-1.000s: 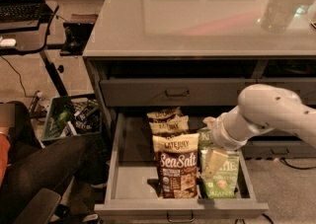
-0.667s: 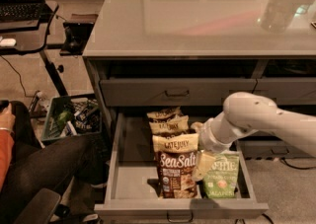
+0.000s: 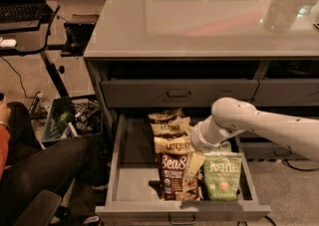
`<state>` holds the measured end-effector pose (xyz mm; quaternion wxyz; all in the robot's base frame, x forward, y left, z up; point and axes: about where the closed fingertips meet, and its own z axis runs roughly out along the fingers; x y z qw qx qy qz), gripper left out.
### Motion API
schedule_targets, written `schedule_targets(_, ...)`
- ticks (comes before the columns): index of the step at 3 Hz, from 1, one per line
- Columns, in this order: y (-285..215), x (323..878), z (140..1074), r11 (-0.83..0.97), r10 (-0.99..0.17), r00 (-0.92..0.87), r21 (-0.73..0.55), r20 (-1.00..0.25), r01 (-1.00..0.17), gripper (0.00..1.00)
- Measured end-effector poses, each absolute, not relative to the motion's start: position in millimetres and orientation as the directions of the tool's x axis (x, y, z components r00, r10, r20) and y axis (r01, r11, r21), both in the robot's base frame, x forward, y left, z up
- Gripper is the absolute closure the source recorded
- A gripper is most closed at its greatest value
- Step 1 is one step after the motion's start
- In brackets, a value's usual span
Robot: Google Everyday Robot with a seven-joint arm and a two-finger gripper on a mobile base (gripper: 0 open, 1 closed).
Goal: Pick brown chip bag from middle drawer and place on counter
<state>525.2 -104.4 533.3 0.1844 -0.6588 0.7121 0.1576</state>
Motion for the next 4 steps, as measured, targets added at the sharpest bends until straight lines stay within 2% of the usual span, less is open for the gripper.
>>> schedule_targets(2,-83.9,545.0,520.3,0.063,-0.877,-0.047,-0.017,-0.477,-0.998,0.00)
schedule_targets(4,-70.7,546.5,489.1,0.037,-0.887,-0.053,0.044,-0.459,-0.998,0.00)
